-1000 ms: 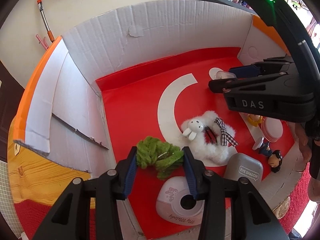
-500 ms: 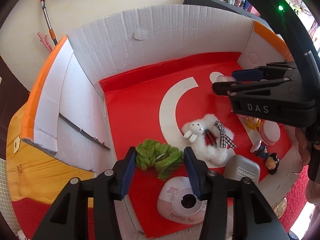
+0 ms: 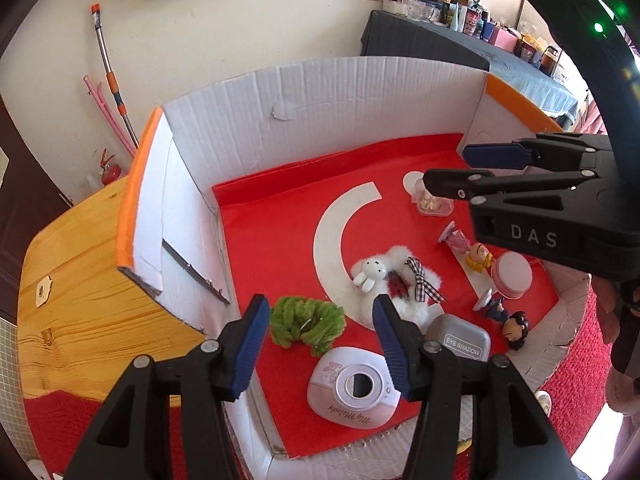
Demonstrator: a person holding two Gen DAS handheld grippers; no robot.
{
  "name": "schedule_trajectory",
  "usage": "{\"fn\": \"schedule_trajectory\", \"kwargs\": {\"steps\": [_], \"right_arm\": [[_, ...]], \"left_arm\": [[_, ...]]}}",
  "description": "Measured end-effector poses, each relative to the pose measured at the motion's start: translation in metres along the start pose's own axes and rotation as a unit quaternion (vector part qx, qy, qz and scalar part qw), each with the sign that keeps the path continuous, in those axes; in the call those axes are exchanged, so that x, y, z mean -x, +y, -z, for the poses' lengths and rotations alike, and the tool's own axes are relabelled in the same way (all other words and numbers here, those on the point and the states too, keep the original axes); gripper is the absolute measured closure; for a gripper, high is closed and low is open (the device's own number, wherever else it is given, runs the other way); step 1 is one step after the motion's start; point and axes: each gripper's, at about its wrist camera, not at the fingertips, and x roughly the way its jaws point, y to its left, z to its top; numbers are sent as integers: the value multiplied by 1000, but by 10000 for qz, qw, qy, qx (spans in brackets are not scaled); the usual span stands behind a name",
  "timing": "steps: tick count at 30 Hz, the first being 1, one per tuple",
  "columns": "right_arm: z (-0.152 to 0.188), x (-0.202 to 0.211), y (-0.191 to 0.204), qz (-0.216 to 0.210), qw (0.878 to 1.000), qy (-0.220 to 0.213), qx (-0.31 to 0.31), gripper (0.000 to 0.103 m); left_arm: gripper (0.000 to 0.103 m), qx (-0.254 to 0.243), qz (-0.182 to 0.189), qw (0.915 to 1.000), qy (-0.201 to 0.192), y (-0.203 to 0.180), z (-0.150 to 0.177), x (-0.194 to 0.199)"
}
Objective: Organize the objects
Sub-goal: 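Open left tool releasing the scrunchie while right tool releases the clear box, then withdraw both tools from the box toward the yellow tin and cream jar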
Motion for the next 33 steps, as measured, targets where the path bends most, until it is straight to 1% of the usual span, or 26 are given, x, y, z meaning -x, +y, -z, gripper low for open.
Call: {"fn": "schedule_trajectory", "kwargs": {"steps": [1,2,3,4,5,6,8,9,10,12,15,19,20,23,25,26,28,30,31,33], "right_arm": [[2,4,2,0,10000,-58,6,58],[-1,3,17,-5,9999,-115,4,56],[-8,-4,34,-23,9998,-175,0,55],[-9,-2,41,-43,9997,-239,-7,54],[-21,-10,25,-73,9995,-307,-22,54],[-24,-11,14,-104,9993,-366,-36,54],[-23,0,12,-163,9986,-493,-62,54],[-19,5,10,-201,9981,-569,-87,54],[-12,15,15,-245,9976,-634,-116,54],[-8,28,17,-328,9963,-780,-160,52],[3,49,20,-256,9937,-1080,-140,46],[12,73,20,-286,9898,-1387,-173,43],[15,78,20,-308,9888,-1447,-187,43],[24,93,18,-344,9857,-1634,-239,38],[33,103,17,-360,9829,-1784,-262,35],[37,107,16,-379,9817,-1844,-279,33],[46,117,17,-404,9793,-1959,-295,30],[54,124,18,-348,9774,-2065,-288,26],[59,128,18,-323,9761,-2130,-288,25],[67,132,17,-356,9741,-2208,-325,24]], "left_arm": [[46,-9,-13,10000,-61,3,3,2],[46,-12,-23,9999,-116,5,2,4],[46,-10,-24,9999,-162,2,1,-6],[46,1,-14,9998,-213,-1,3,-2],[46,17,2,9997,-259,-4,4,2],[45,34,20,9995,-304,-7,5,6],[45,60,53,9992,-392,-5,6,9],[45,77,69,9990,-438,-2,6,10],[45,100,85,9987,-493,-2,7,14],[42,140,115,9981,-592,-9,13,16],[40,174,148,9970,-745,-10,17,20],[40,280,234,9951,-924,-14,25,34],[38,318,278,9946,-947,-14,27,36],[36,388,381,9929,-1057,-15,33,45],[34,357,350,9914,-1206,-18,38,53],[31,330,310,9909,-1269,-19,41,57],[29,305,255,9891,-1415,-23,46,64],[28,328,273,9878,-1498,-25,52,70],[28,348,307,9871,-1533,-26,55,73],[21,366,339,9856,-1616,-29,61,77]]}}
